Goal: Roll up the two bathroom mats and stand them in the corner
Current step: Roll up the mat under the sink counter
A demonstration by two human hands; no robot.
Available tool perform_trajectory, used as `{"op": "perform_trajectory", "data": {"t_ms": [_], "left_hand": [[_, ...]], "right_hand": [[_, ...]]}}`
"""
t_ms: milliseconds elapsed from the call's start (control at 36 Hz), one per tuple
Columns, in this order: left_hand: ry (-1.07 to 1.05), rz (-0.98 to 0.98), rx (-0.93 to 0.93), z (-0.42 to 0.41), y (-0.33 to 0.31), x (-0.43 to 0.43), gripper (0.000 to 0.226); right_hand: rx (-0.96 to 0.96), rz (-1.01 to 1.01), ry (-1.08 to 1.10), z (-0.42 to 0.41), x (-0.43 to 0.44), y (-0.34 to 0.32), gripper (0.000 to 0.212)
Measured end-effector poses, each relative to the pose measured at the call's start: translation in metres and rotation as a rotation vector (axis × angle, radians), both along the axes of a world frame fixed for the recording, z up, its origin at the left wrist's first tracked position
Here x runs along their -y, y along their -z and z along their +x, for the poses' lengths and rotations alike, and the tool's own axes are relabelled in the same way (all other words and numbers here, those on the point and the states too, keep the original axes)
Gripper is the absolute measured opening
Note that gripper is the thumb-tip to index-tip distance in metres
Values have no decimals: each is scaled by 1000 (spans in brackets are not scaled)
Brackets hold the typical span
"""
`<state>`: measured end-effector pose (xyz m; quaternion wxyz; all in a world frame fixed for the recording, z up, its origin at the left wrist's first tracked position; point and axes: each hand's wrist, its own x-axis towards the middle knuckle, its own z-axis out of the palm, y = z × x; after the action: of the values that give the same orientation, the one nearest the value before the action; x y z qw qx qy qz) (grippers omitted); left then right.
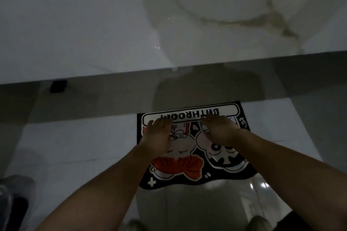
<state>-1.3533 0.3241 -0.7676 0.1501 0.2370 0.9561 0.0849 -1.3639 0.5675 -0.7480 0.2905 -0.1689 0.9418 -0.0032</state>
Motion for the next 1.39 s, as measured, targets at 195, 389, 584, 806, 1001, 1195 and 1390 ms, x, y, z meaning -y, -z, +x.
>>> {"op": "perform_trajectory", "data": {"t_ms": [195, 389, 584, 806, 1001, 1195, 1390], "left_hand": [[-29, -35, -112, -39, 79, -16, 63], [-9, 3, -101, -54, 97, -62, 67], [100, -8, -119, -61, 115, -111, 74], [267, -118, -153, -43, 144, -122, 82], [314, -154, -136, -43, 154, -135, 81], [352, -254, -146, -38, 160, -158, 84], [378, -274, -126, -34, 156, -163, 81]], "right_hand": [[-182, 38, -103, -24, -9, 86, 58], [-232, 71, -76, -17, -43, 96, 58], [-144, 233, 152, -13, -121, 125, 67], [17, 186, 518, 33, -161, 202, 85], [114, 75, 675, 46, -175, 224, 91], [10, -197, 987, 37, -175, 239, 55], [91, -205, 977, 23, -167, 230, 23]]}}
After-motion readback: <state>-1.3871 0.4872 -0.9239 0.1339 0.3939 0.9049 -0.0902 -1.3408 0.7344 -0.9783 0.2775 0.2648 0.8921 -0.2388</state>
